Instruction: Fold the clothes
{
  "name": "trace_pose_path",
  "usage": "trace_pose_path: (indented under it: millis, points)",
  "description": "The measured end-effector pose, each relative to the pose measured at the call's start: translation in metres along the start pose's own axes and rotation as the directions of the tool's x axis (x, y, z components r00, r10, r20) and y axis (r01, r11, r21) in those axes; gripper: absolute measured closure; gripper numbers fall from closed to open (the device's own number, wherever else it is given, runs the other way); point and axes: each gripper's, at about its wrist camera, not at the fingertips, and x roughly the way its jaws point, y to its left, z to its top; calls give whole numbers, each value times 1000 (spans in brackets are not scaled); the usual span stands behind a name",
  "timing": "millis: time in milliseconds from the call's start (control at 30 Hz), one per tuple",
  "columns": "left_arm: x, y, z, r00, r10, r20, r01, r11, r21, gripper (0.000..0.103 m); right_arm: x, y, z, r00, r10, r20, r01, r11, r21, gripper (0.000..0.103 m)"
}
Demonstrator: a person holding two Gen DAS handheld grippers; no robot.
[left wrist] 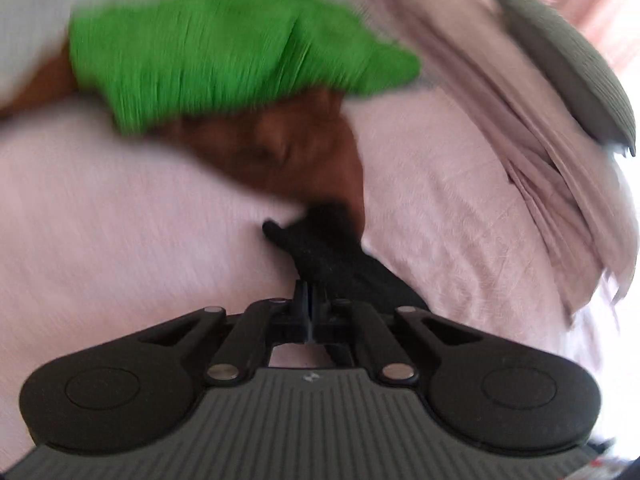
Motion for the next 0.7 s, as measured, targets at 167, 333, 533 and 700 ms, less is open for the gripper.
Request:
trace_pose_path:
  millis: [167,333,533,700]
  points:
    - [17,-10,-22,985,174,-1,-169,960,223,95,1,-35,-2,999,30,16,-31,996,78,67]
    - [-17,-34,-30,971,236,31,-238,948,212,83,-13,-113,10,984,87,155,-125,958,257,66]
    - [-90,-61,-79,992,116,-57,-101,970,220,73,-4,-261,34,923,57,381,-281,775,566,60]
    - [-150,-98,-165,989,36,-143,-5,977,211,68,42,-360,62,884,84,459,-406,624,668,60]
